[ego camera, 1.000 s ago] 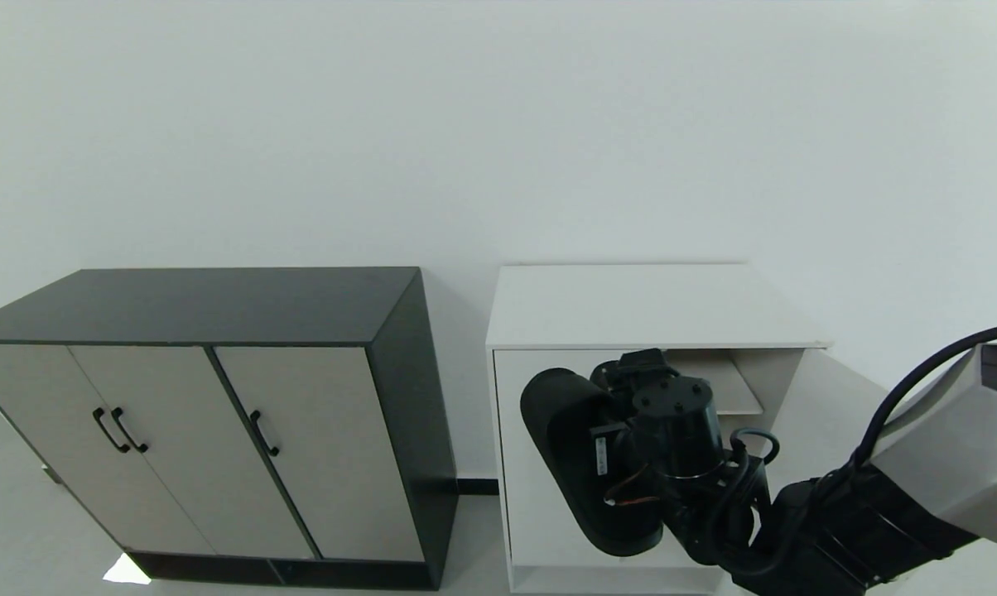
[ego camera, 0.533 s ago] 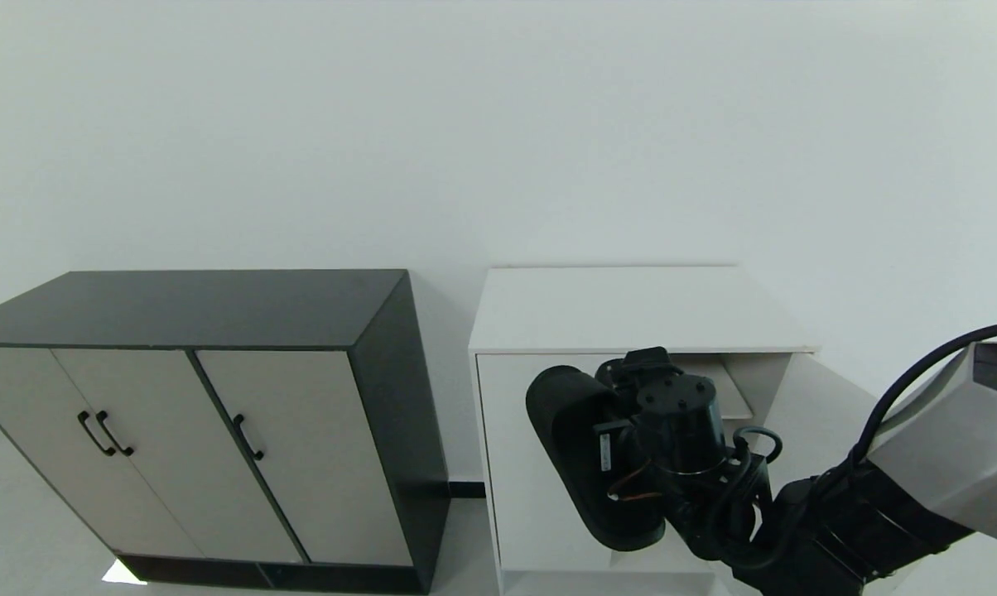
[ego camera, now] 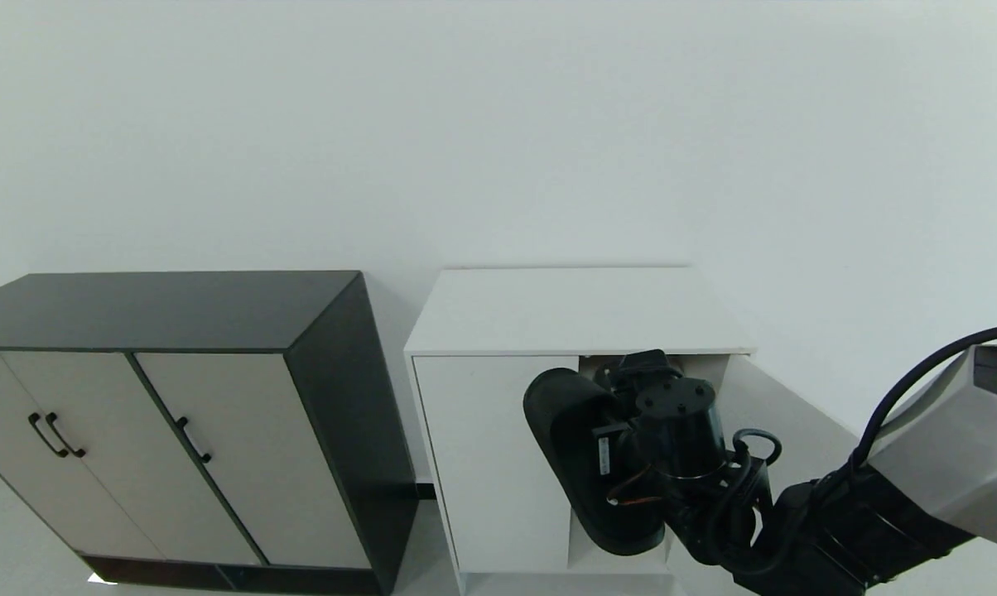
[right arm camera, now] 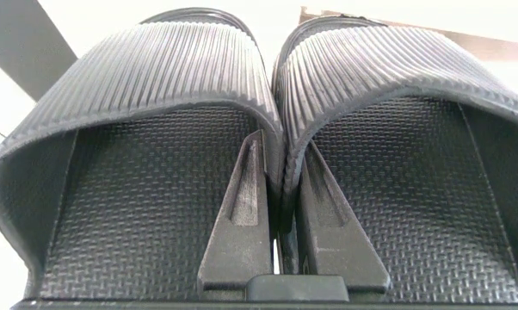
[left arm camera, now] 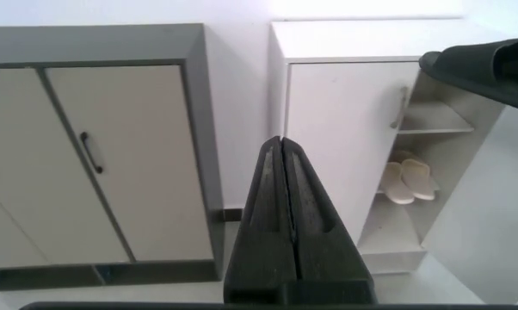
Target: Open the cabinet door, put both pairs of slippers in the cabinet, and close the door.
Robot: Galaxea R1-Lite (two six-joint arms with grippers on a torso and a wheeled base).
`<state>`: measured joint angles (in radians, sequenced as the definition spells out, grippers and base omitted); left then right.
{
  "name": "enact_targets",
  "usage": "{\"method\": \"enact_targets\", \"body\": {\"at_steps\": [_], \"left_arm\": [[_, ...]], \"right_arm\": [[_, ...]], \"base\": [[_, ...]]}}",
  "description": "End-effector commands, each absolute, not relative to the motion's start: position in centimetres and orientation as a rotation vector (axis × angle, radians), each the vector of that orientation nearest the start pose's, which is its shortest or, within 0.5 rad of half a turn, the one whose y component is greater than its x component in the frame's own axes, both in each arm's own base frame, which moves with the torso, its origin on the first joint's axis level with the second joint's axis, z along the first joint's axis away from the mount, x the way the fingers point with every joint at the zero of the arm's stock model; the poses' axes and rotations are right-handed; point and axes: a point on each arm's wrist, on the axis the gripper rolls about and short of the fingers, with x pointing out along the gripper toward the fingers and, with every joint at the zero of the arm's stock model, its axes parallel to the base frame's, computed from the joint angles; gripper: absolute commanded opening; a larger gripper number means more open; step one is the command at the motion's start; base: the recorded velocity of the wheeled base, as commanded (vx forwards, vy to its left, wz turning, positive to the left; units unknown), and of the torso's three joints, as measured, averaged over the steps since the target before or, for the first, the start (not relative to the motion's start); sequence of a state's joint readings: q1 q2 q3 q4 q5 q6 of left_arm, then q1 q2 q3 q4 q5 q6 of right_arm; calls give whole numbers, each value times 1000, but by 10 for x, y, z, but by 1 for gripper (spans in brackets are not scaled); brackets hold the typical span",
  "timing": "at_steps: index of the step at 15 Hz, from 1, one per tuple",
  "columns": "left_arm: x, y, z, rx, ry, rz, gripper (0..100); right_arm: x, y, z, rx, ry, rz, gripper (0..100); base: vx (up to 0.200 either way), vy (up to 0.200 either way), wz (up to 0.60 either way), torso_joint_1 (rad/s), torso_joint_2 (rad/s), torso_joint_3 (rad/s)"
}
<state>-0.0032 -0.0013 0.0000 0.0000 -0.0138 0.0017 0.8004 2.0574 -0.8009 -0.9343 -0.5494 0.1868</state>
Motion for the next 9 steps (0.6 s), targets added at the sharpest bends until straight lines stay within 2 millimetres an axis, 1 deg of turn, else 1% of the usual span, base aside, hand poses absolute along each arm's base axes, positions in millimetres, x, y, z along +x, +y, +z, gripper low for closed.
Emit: {"method": "enact_targets", "body": {"at_steps": [1,6,9], "left_arm": [[-23,0,75,2,0,-17,0],[-23,0,75,2,0,-17,0],[-23,0,75,2,0,-17,0]], "right_arm": [[260,250,90,-18,276,223,0],[261,251,86,-20,280,222,0],[260,250,85,-14,270,223,0]], "base": [[0,-200,0,2,2,7],[0,-200,0,2,1,3],[0,0,0,0,0,0]]}}
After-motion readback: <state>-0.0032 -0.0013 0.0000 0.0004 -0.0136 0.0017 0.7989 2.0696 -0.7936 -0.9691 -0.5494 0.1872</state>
